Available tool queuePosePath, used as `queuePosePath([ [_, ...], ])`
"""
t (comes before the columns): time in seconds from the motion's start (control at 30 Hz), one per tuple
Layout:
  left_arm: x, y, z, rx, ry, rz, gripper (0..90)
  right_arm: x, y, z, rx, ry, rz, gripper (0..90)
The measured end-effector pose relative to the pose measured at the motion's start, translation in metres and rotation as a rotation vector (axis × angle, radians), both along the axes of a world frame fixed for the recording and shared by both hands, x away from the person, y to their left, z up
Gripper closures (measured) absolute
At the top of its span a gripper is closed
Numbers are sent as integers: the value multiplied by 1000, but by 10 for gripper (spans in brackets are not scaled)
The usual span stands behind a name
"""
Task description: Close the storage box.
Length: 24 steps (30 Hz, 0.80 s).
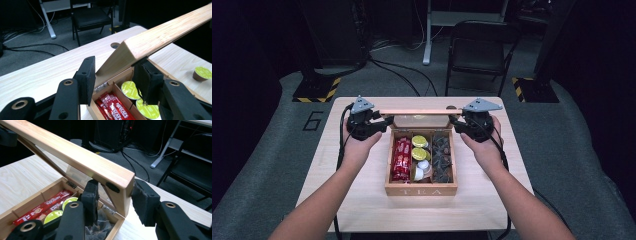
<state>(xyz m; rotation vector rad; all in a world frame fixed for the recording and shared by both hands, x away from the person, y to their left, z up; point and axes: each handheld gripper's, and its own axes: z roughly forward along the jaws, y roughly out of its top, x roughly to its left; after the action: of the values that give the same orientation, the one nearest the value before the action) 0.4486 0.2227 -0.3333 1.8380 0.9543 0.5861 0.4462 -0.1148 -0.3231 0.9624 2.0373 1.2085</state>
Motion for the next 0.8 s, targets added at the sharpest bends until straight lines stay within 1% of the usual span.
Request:
queuePosePath([
  [0.03,-1,0,-1,-2,4,-2,518,-1,0,0,6,3,3,566],
  [0.1,-2,1,-2,-5,7,-8,512,-3,-1,-1,2,2,14,566],
  [0.2,-5,1,-5,-11,12,-13,502,-7,-2,-4,2,6,16,564],
  [0.23,-6,2,-5,-8,19,-20,500,-7,-2,-4,0,6,18,563],
  [0.33,-9,2,-8,-13,20,-22,493,-10,-2,-7,-12,6,25,558],
  [0.4,-11,2,-9,-7,24,-28,492,-13,-1,-8,-16,5,22,554],
  [0.53,-16,3,-12,2,14,-37,492,-17,-2,-11,-30,4,37,549],
  [0.57,-17,3,-13,0,15,-38,492,-19,-2,-12,-35,9,32,549],
  [0.63,-20,4,-15,-3,17,-45,492,-21,-2,-14,-40,7,43,547],
  [0.7,-22,5,-17,-10,22,-51,490,-23,-2,-16,-40,15,40,542],
  [0.77,-24,6,-18,-6,27,-57,489,-25,-2,-18,-50,15,44,537],
  [0.8,-25,6,-19,3,28,-62,489,-26,-2,-19,-53,13,47,537],
])
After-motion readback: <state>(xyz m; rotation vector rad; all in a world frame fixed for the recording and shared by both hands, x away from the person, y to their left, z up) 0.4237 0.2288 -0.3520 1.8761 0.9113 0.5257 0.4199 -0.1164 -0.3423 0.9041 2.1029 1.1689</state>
